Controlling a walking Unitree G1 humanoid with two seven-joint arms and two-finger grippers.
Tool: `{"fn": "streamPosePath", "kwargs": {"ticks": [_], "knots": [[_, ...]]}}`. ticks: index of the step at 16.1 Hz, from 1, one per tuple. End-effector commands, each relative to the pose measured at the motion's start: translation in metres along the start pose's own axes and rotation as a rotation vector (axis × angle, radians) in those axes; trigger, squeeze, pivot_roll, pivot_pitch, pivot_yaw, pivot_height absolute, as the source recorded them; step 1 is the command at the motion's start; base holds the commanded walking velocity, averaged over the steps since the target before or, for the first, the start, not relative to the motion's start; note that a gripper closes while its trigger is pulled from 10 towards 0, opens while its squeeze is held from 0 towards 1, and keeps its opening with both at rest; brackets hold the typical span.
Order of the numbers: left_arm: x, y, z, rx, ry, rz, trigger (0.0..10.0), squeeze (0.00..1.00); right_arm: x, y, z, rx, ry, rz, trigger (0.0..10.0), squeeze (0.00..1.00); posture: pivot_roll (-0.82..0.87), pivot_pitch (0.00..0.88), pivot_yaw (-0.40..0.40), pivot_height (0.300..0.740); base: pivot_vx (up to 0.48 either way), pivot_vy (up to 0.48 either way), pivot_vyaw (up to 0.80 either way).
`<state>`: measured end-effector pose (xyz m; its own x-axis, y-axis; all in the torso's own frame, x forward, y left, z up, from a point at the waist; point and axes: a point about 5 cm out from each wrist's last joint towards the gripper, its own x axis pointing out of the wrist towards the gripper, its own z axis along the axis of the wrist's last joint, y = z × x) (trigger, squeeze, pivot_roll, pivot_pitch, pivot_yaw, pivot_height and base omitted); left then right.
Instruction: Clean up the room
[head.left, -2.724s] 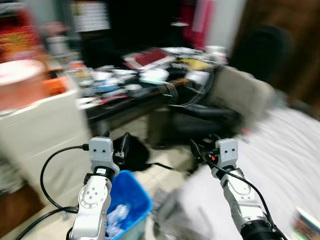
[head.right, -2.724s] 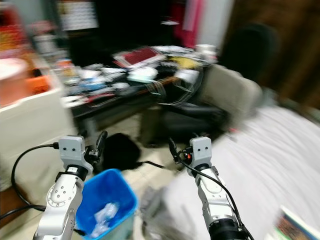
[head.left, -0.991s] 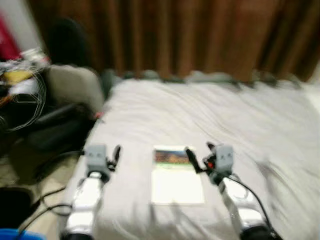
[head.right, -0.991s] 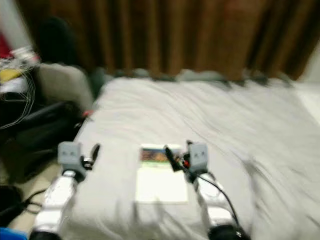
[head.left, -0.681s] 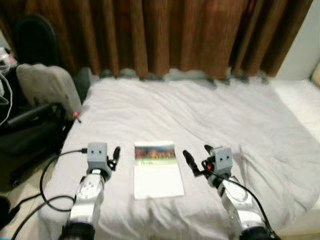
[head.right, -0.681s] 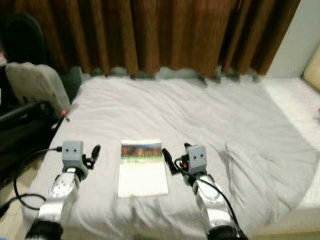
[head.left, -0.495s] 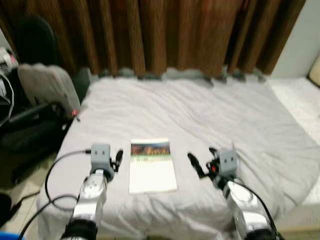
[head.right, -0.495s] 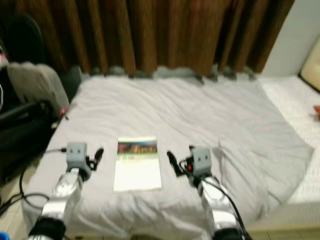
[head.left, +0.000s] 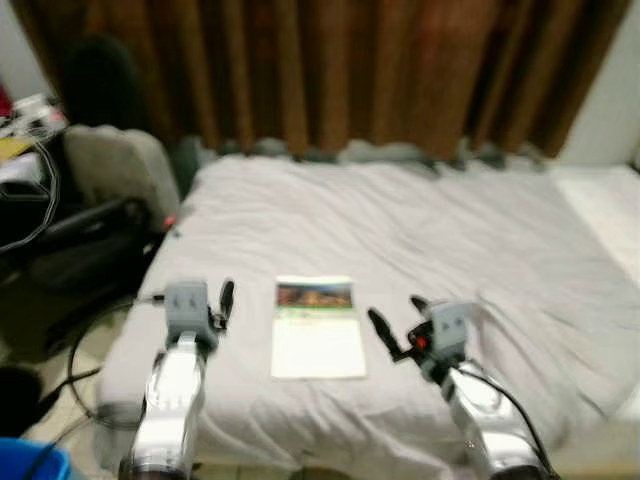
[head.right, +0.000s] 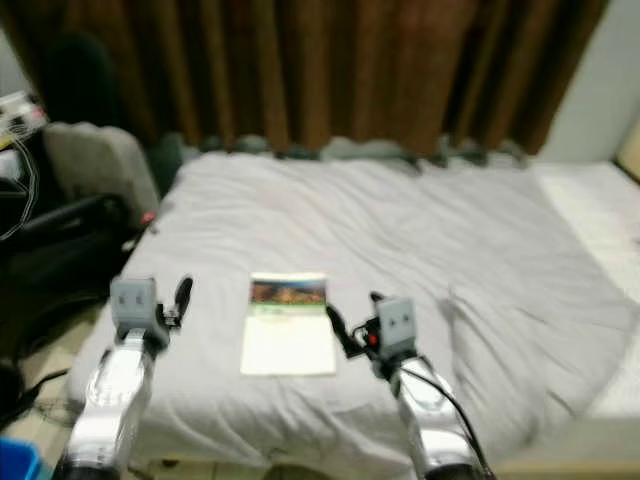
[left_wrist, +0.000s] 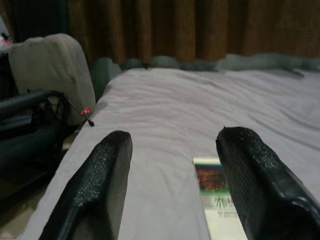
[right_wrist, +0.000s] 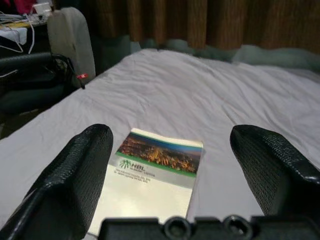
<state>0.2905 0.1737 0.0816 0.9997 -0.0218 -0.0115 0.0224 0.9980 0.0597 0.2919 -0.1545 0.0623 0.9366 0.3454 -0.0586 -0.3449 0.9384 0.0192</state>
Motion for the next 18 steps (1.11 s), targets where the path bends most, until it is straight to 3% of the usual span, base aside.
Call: {"fn": "streamPosePath", "kwargs": {"ticks": [1,3,5,14,17,18], "knots": [[-0.004,-0.024,0.021,0.001,-0.078,-0.113,10.0,0.0,-0.004,-0.006,0.012,-0.007,-0.054,-0.032,10.0,0.0,0.05,0.008,-0.001,0.74,0.0,0.0,0.0],[-0.001,-0.035,0.029,-0.045,-0.095,-0.143,10.0,0.0,-0.005,-0.005,0.017,0.005,-0.089,-0.043,10.0,0.0,0.05,0.005,-0.003,0.74,0.446,0.0,0.0],[0.011,-0.033,0.026,-0.084,-0.062,-0.102,10.0,0.0,0.003,-0.003,0.02,0.025,-0.1,-0.043,10.0,0.0,0.05,0.0,0.002,0.74,0.446,0.0,0.0],[0.006,-0.029,0.024,-0.131,-0.013,-0.043,10.0,0.0,0.005,-0.001,0.019,0.021,-0.063,-0.017,10.0,0.0,0.04,0.004,0.005,0.74,0.454,0.0,0.0],[0.007,-0.032,0.014,-0.114,0.065,-0.044,10.0,0.0,0.003,0.002,0.014,0.021,-0.03,0.007,10.0,0.0,0.04,0.029,-0.005,0.74,0.312,0.0,0.6],[0.021,-0.029,0.002,-0.124,0.151,-0.099,10.0,0.0,-0.003,0.004,0.008,0.027,0.003,0.016,10.0,0.0,0.03,0.063,-0.018,0.74,0.0,0.0,0.0]]}}
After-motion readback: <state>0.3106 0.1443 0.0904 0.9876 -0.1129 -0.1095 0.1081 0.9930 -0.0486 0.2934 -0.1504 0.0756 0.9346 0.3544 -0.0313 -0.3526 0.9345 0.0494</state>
